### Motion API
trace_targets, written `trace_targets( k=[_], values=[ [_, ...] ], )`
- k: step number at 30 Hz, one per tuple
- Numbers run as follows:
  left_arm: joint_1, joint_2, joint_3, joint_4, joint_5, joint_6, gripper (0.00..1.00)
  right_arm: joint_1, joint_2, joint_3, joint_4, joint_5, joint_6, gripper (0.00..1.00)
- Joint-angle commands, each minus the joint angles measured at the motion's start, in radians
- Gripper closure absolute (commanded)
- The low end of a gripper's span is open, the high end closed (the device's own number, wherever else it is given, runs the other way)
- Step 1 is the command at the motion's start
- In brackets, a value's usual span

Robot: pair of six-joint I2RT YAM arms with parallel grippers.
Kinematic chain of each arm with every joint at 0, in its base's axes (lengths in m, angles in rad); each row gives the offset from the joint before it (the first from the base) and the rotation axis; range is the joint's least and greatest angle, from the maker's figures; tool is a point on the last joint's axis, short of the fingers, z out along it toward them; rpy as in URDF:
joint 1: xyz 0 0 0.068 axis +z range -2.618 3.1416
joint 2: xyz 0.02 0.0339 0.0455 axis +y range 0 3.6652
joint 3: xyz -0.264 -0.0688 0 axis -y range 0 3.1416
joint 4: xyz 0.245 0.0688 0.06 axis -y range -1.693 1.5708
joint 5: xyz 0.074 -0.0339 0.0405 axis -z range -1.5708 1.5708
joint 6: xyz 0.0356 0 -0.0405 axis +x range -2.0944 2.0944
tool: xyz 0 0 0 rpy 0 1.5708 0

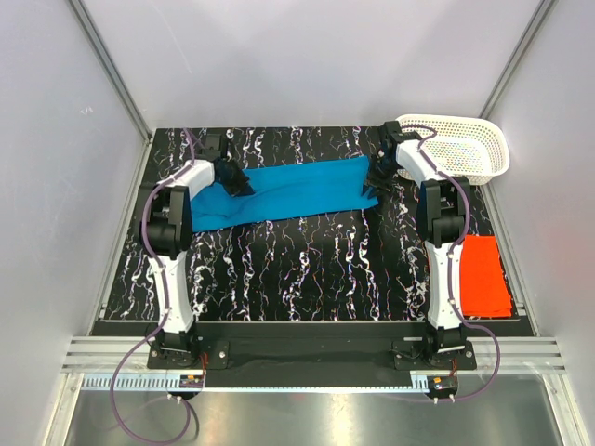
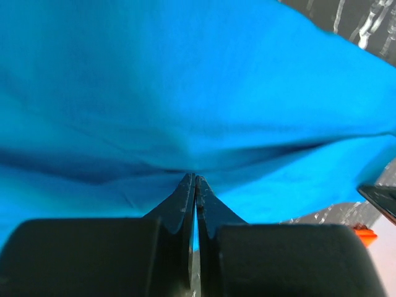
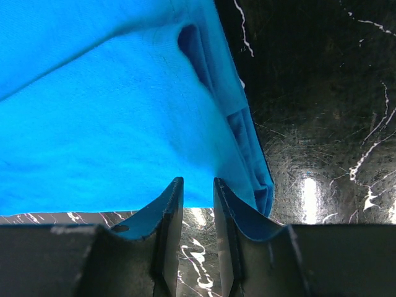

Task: Fold and stack the t-shirts
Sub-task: Fold the tshirt

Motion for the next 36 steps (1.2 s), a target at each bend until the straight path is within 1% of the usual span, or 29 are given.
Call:
trace_targets(
  k=[1,9,12,17,20,23,27,31,36],
  values=[
    [0.001,0.053,0.085,-0.018,-0.035,0.037,0.95,-0.003,-0.002,-0.002,-0.004,-0.006,0.009,0.68],
    [0.001,0.126,0.176,-0.054,-0.062,0.074,0.95,-0.004,-0.009,-0.012,-0.006,-0.006,0.009,0.68],
    [0.002,0.116,0.206,-0.071,-0.058,0.088,0.94,-0.006,-0.008,-0.014,-0.004,-0.004,0.011,0.68],
    [-0.005,0.021,0.187,-0.073,-0.078,0.120,0.76,-0.004,-0.003,-0.012,-0.004,0.003,0.011,0.68],
    [-0.017,-0.051,0.156,-0.073,-0.071,0.135,0.74,-0.004,-0.002,-0.012,-0.004,0.014,0.006,0.68],
    [-0.040,-0.113,0.102,-0.071,-0.063,0.134,0.74,-0.006,-0.006,-0.009,-0.004,0.013,0.005,0.68],
    [-0.089,-0.154,0.029,-0.050,-0.061,0.129,0.82,-0.004,-0.013,-0.018,-0.006,0.023,-0.009,0.68],
    [-0.110,-0.130,-0.004,-0.041,-0.051,0.115,0.86,-0.006,-0.035,-0.051,-0.004,0.028,-0.015,0.68],
    [-0.114,-0.069,0.022,-0.031,-0.061,0.124,0.84,-0.004,-0.037,-0.071,-0.002,0.022,-0.015,0.68]
  ],
)
